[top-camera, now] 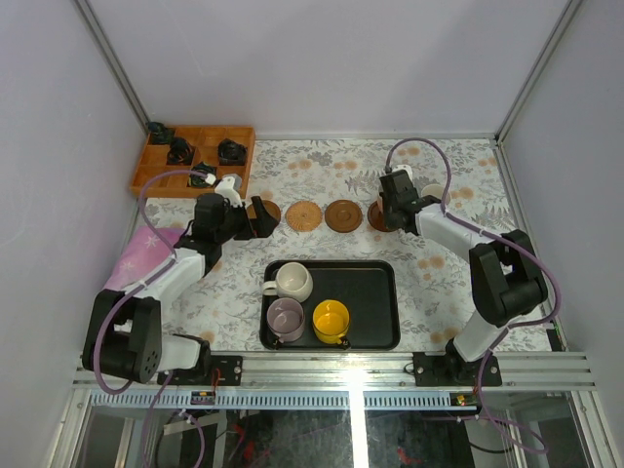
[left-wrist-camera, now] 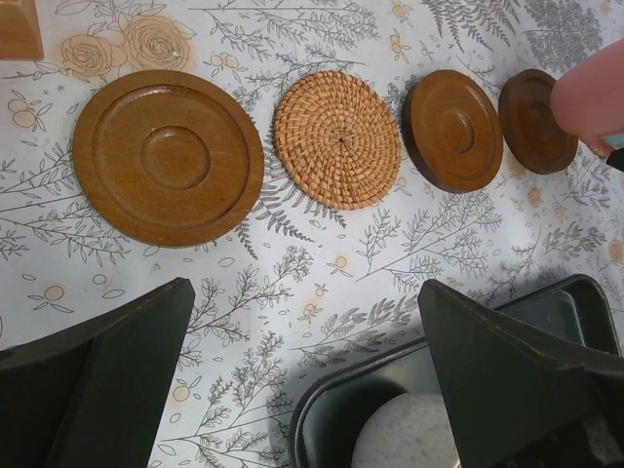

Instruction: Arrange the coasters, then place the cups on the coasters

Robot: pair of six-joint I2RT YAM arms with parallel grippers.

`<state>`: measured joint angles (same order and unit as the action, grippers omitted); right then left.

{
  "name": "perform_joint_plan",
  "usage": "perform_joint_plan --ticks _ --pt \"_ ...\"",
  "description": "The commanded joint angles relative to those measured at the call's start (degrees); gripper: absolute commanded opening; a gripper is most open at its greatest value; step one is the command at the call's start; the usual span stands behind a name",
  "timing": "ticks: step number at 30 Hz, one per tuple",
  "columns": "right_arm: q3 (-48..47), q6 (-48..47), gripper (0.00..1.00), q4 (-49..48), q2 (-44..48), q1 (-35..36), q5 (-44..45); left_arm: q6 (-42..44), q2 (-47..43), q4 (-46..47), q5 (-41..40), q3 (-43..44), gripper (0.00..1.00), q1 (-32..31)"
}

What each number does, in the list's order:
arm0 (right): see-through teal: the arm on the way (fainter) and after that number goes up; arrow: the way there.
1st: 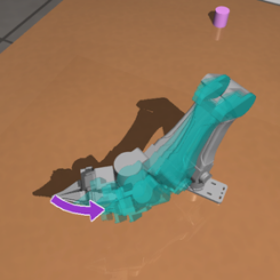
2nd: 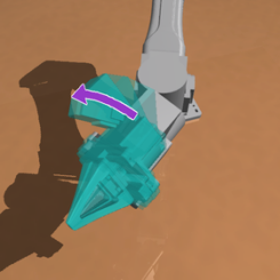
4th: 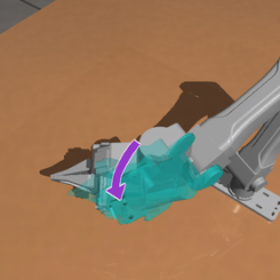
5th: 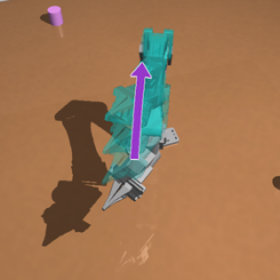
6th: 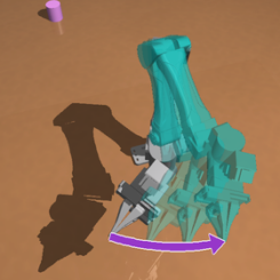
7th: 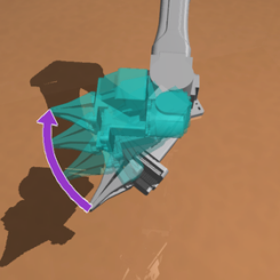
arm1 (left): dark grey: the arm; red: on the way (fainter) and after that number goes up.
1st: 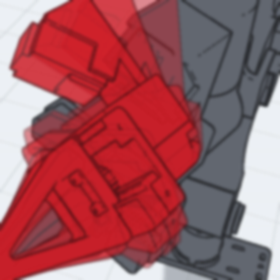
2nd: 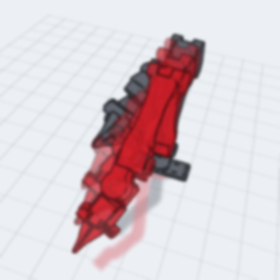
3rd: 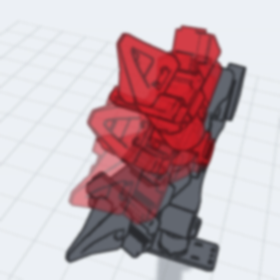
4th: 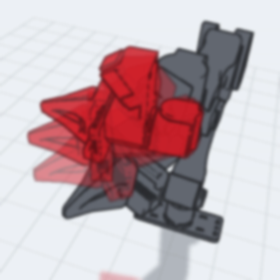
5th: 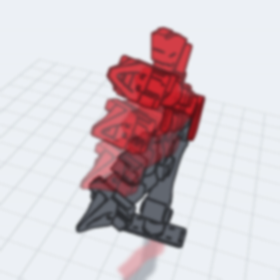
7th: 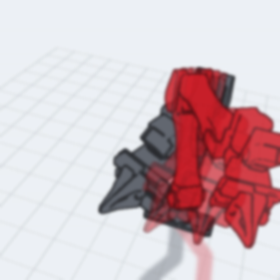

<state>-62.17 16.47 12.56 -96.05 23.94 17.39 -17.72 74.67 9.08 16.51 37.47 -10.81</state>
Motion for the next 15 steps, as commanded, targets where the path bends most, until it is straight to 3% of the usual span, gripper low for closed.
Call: perform_joint_plan --ticks 1,15 --pt "-4.9 0.5 0.0 -4.4 -0.9 -0.9 -1.3 0.3 1.4 0.3 -0.7 1.9 1.0 0.3" --pt "-6.5 3.1 0.0 -2.3 -3.1 -1.7 -3.2 0.9 4.2 -0.2 -0.1 4.2 1.0 0.3"
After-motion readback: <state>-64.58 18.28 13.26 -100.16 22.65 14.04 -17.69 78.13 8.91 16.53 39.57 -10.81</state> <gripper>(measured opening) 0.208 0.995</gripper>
